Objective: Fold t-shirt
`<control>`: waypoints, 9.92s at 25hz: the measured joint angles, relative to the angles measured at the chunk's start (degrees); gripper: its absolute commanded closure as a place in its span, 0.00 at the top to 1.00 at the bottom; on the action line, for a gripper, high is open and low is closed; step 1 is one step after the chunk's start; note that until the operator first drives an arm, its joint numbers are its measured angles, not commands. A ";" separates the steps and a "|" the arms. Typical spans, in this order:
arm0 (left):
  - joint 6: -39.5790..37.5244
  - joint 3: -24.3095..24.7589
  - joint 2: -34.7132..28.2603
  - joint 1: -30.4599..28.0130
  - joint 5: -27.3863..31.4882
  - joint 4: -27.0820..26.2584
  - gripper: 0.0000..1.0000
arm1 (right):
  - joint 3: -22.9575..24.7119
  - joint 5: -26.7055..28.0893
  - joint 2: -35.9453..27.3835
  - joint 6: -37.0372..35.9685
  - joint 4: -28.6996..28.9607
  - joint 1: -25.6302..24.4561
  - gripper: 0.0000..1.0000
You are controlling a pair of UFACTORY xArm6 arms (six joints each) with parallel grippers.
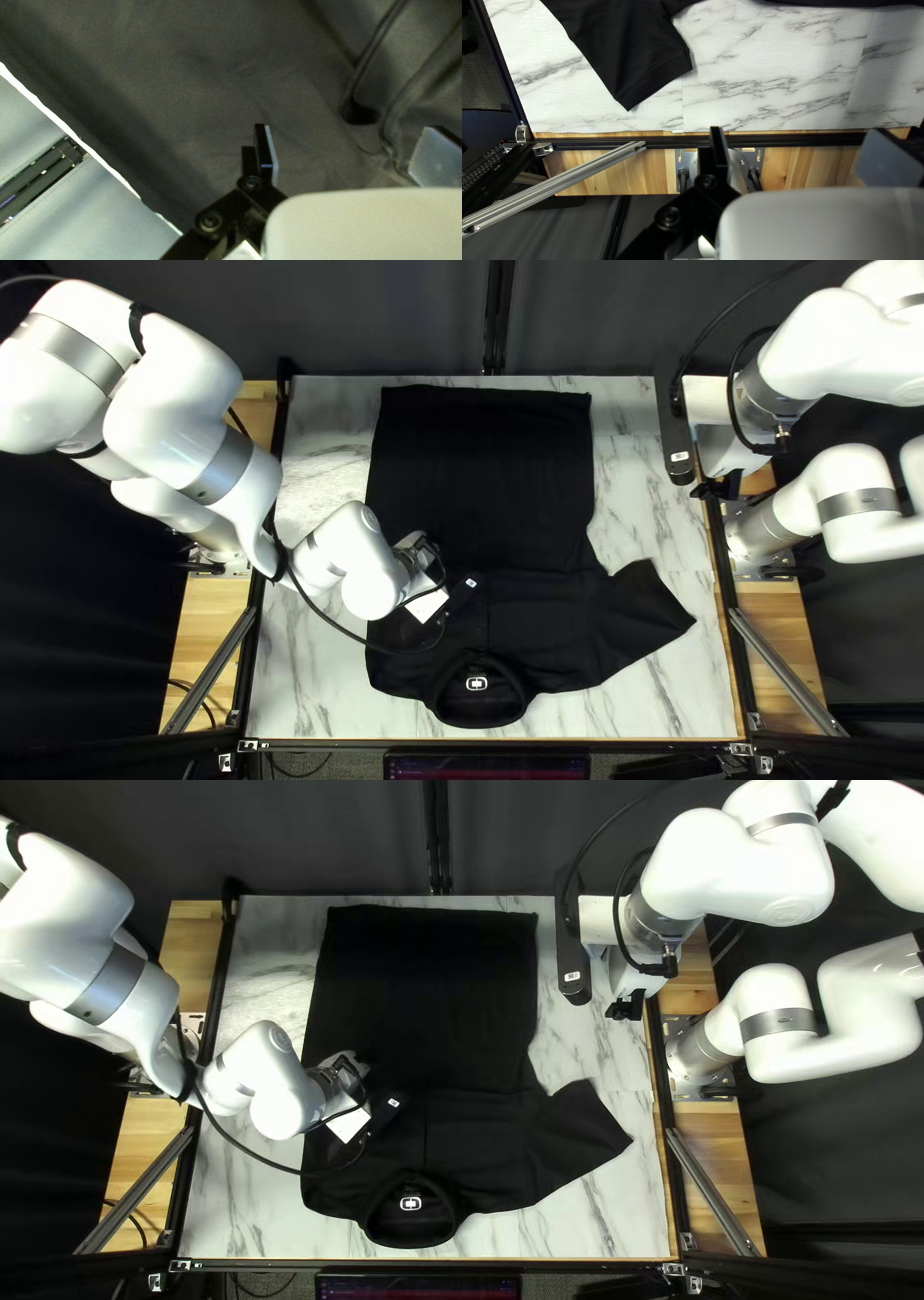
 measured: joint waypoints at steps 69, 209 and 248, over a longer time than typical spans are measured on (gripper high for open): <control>14.50 -14.35 -42.50 -2.62 52.07 -29.73 1.00 | 0.00 0.00 0.00 0.00 0.00 0.00 1.00; 15.68 -16.27 -47.12 -1.46 54.86 -30.39 1.00 | 37.17 -52.20 19.89 -3.87 22.31 12.42 0.00; 15.68 -16.27 -47.12 -1.46 54.86 -30.39 1.00 | 26.44 -42.90 22.80 9.70 31.99 13.82 0.00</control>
